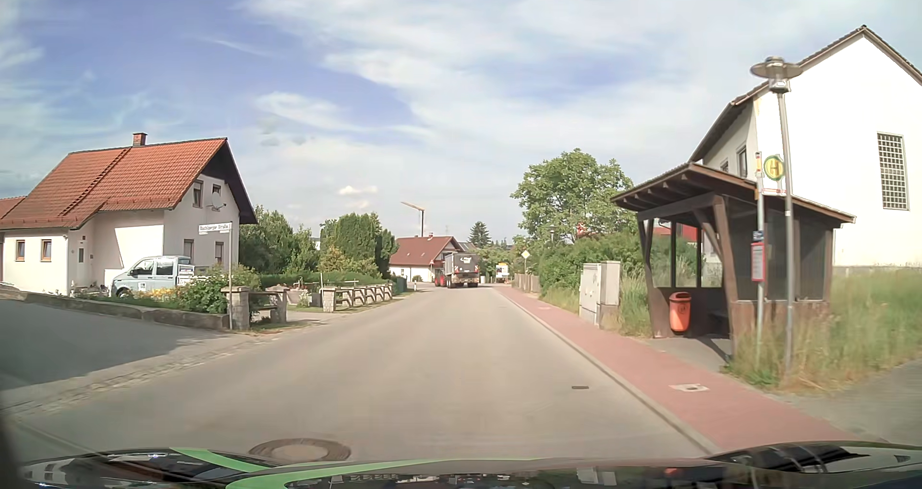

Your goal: Follow the waypoints while adhering to traffic rules and regulations

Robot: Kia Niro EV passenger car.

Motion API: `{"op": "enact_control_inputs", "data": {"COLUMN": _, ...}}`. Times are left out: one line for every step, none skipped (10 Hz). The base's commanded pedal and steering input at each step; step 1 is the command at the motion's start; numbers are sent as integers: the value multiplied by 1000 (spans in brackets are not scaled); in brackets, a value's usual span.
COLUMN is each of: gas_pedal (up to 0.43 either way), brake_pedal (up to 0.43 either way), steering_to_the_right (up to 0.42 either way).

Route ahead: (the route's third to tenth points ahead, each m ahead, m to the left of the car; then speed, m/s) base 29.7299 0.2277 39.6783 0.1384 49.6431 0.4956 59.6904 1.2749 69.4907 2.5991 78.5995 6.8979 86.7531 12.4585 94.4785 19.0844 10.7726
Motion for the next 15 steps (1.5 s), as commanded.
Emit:
{"op": "enact_control_inputs", "data": {"gas_pedal": 47, "brake_pedal": 0, "steering_to_the_right": 1}}
{"op": "enact_control_inputs", "data": {"gas_pedal": 47, "brake_pedal": 0, "steering_to_the_right": 1}}
{"op": "enact_control_inputs", "data": {"gas_pedal": 47, "brake_pedal": 0, "steering_to_the_right": 1}}
{"op": "enact_control_inputs", "data": {"gas_pedal": 47, "brake_pedal": 0, "steering_to_the_right": 1}}
{"op": "enact_control_inputs", "data": {"gas_pedal": 47, "brake_pedal": 0, "steering_to_the_right": 1}}
{"op": "enact_control_inputs", "data": {"gas_pedal": 47, "brake_pedal": 0, "steering_to_the_right": 1}}
{"op": "enact_control_inputs", "data": {"gas_pedal": 47, "brake_pedal": 0, "steering_to_the_right": 1}}
{"op": "enact_control_inputs", "data": {"gas_pedal": 47, "brake_pedal": 0, "steering_to_the_right": 1}}
{"op": "enact_control_inputs", "data": {"gas_pedal": 47, "brake_pedal": 0, "steering_to_the_right": 1}}
{"op": "enact_control_inputs", "data": {"gas_pedal": 47, "brake_pedal": 0, "steering_to_the_right": 1}}
{"op": "enact_control_inputs", "data": {"gas_pedal": 47, "brake_pedal": 0, "steering_to_the_right": 1}}
{"op": "enact_control_inputs", "data": {"gas_pedal": 47, "brake_pedal": 0, "steering_to_the_right": 1}}
{"op": "enact_control_inputs", "data": {"gas_pedal": 47, "brake_pedal": 0, "steering_to_the_right": 1}}
{"op": "enact_control_inputs", "data": {"gas_pedal": 47, "brake_pedal": 0, "steering_to_the_right": 0}}
{"op": "enact_control_inputs", "data": {"gas_pedal": 47, "brake_pedal": 0, "steering_to_the_right": 0}}
